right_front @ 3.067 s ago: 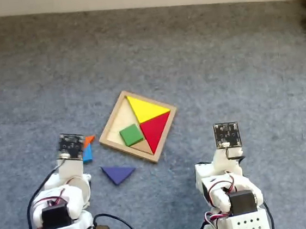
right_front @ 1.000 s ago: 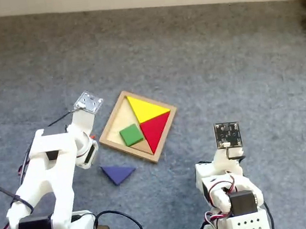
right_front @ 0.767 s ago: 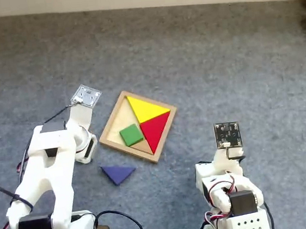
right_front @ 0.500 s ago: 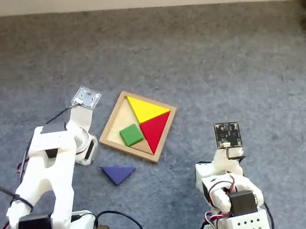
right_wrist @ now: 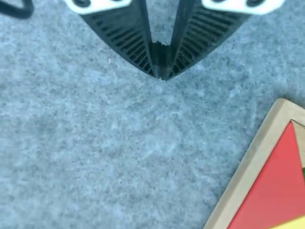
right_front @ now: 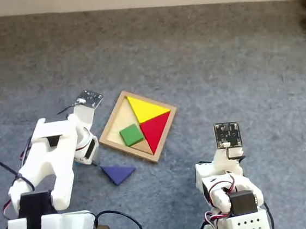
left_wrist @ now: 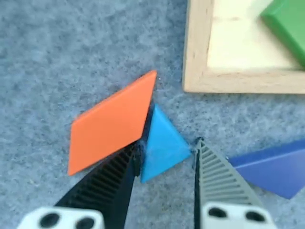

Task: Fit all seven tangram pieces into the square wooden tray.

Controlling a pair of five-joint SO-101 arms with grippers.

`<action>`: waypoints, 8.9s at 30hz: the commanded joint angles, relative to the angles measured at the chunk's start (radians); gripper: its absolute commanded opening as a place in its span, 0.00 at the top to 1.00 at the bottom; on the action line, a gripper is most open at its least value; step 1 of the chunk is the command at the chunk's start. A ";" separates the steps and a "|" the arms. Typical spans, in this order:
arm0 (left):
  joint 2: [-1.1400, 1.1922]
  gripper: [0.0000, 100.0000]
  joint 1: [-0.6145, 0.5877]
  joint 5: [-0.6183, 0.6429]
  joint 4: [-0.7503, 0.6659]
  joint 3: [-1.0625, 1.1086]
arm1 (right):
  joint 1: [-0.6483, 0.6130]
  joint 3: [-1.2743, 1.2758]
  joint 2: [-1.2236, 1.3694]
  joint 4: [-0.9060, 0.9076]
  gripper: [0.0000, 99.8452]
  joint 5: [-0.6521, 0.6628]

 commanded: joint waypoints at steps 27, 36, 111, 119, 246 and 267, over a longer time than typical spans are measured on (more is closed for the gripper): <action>-0.343 0.89 0.222 0.123 0.089 -0.031 | 0.013 0.104 -0.016 0.015 0.99 0.009; -0.341 0.89 0.249 0.222 -0.086 -0.079 | 0.012 0.104 -0.016 0.015 0.99 0.009; -0.114 0.77 -0.111 -0.491 -0.026 -0.174 | 0.012 0.104 -0.018 0.016 0.99 0.009; -0.042 0.77 -0.117 -0.641 -0.020 -0.170 | 0.012 0.104 -0.018 0.016 0.99 0.009; -0.041 0.87 0.444 0.250 -0.114 -0.280 | 0.005 0.104 -0.018 0.016 0.99 0.009; -0.036 0.87 0.262 0.249 -0.365 -0.174 | 0.005 0.104 -0.018 0.016 0.99 0.009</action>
